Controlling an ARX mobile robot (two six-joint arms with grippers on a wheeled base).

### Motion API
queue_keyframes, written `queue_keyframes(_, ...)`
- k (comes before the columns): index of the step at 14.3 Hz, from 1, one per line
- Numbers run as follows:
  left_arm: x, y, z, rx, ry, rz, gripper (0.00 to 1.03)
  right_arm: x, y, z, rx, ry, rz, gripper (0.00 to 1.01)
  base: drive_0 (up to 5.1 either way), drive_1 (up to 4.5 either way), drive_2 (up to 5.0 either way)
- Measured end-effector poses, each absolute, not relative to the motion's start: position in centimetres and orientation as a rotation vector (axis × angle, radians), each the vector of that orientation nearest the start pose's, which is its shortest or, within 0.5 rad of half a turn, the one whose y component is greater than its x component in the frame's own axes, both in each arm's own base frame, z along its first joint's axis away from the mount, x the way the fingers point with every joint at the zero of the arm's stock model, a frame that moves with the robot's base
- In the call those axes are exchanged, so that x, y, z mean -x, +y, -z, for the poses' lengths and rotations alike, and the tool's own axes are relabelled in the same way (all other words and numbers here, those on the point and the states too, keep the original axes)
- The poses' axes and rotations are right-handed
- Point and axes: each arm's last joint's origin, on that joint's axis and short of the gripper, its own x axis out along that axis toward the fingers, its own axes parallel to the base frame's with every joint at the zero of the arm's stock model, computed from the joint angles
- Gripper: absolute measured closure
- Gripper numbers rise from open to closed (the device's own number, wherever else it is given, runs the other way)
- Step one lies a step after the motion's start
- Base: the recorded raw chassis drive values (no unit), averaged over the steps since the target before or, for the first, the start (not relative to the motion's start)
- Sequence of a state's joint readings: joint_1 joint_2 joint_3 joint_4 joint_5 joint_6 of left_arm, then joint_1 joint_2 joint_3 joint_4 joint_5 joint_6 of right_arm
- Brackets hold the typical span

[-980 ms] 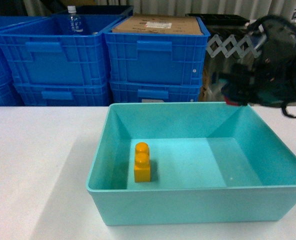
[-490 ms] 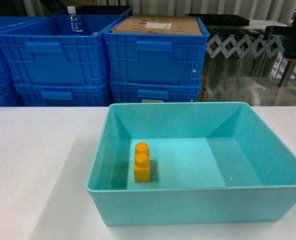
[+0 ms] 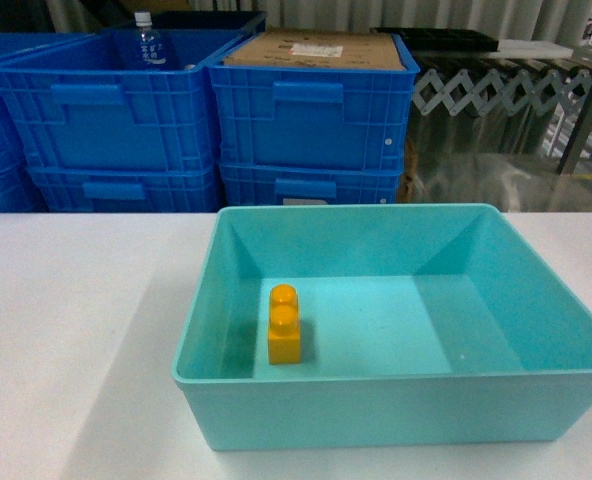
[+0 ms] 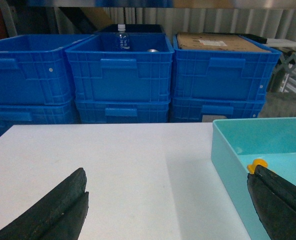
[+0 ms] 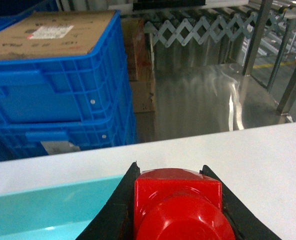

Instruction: Pick red block from blue box to shelf

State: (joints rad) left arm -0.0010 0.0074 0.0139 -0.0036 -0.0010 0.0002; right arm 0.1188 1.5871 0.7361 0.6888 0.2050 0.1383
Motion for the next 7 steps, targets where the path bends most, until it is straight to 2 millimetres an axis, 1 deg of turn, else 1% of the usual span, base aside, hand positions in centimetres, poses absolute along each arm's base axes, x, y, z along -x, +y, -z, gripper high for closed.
queue_keyframes(2, -9.7, 0.0, -16.7, 0.000, -0.003, 0.000, 0.05, -31.5, 3.2, -19.5, -0.124, 0.170, 0.069, 0.74, 0.0, 0.00, 0.0)
queue_keyframes(4, -9.7, 0.0, -16.7, 0.000, -0.003, 0.000, 0.05, -30.3, 3.0, -19.0, -0.171, 0.109, 0.008, 0.74, 0.0, 0.00, 0.0)
queue_keyframes(5, -9.7, 0.0, -16.7, 0.000, -0.003, 0.000, 0.05, -29.8, 3.1, -18.2, -0.187, 0.121, -0.021, 0.74, 0.0, 0.00, 0.0)
queue_keyframes(7, -9.7, 0.0, -16.7, 0.000, -0.003, 0.000, 0.05, -29.5, 3.3, -17.9, -0.190, 0.120, -0.032, 0.74, 0.0, 0.00, 0.0)
